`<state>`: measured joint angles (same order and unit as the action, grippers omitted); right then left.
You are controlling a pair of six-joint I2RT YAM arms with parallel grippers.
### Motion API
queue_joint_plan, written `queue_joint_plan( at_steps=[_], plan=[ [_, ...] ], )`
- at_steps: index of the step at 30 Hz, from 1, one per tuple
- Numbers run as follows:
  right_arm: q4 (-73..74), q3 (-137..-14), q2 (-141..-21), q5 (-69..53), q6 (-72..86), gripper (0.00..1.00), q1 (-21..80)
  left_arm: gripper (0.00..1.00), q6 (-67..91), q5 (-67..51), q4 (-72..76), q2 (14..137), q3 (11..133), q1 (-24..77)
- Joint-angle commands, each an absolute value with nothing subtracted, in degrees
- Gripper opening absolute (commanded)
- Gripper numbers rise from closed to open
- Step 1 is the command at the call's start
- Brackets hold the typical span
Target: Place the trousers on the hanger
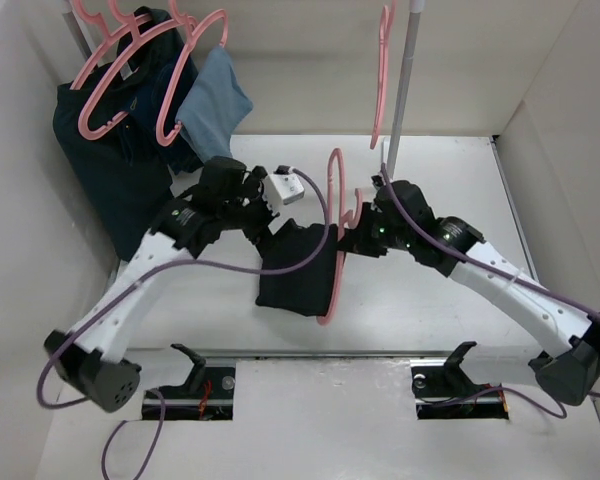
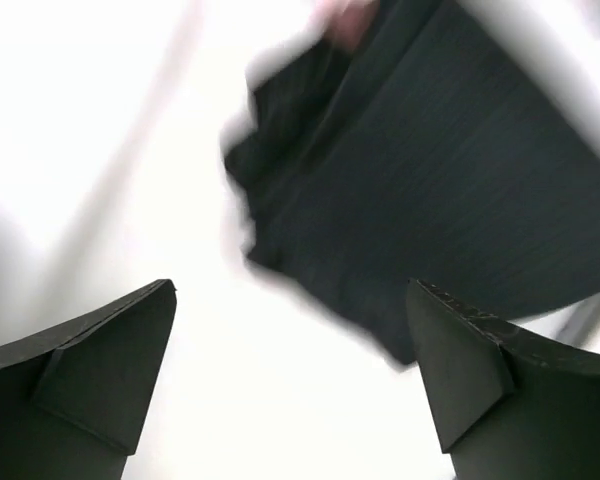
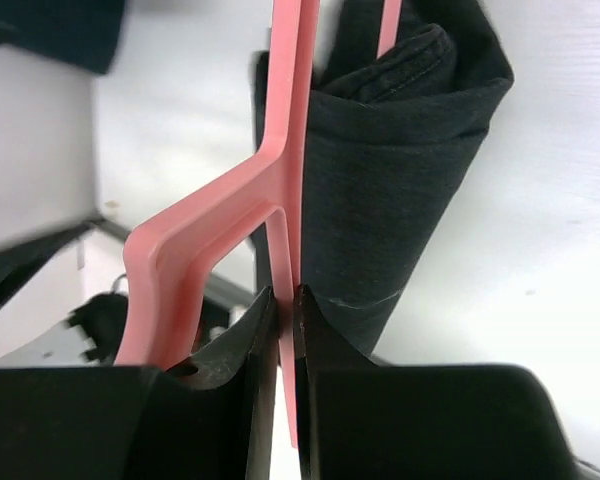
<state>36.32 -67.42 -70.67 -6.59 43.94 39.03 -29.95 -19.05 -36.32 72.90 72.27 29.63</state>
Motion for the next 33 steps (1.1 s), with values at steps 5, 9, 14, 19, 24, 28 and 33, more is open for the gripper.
queue_joint_plan(
  at_steps=[5, 9, 14, 19, 24, 28, 33],
  plan=[
    [30.9, -77.0, -68.1, 2.5, 54.7, 0.00, 51.0, 1.00, -25.2, -39.8, -49.7, 68.7, 83.1, 39.2],
    [26.6, -78.0, -69.3, 3.0, 57.6, 0.00, 52.7, 1.00, -19.4, -46.4, -48.3, 71.1, 82.3, 43.0],
    [25.0, -80.0, -70.9, 4.2, 58.2, 0.00, 54.0, 1.00, -16.1, -40.3, -45.5, 71.6, 81.1, 43.0],
    [22.5, -80.0, -70.9, 4.7, 59.3, 0.00, 54.0, 1.00, -12.7, -39.0, -42.7, 74.1, 80.0, 43.7],
    [20.1, -78.3, -70.9, 4.7, 59.3, 0.00, 54.0, 0.81, -13.3, -33.0, -43.4, 76.8, 78.7, 43.7],
    [17.3, -77.8, -71.4, 2.9, 59.3, 0.00, 54.0, 0.41, -13.8, -37.3, -45.4, 77.3, 78.1, 43.7],
    [16.2, -77.3, -74.0, 0.5, 57.5, 0.00, 54.0, 0.00, -13.7, -39.7, -46.5, 76.8, 80.5, 40.3]
  ],
)
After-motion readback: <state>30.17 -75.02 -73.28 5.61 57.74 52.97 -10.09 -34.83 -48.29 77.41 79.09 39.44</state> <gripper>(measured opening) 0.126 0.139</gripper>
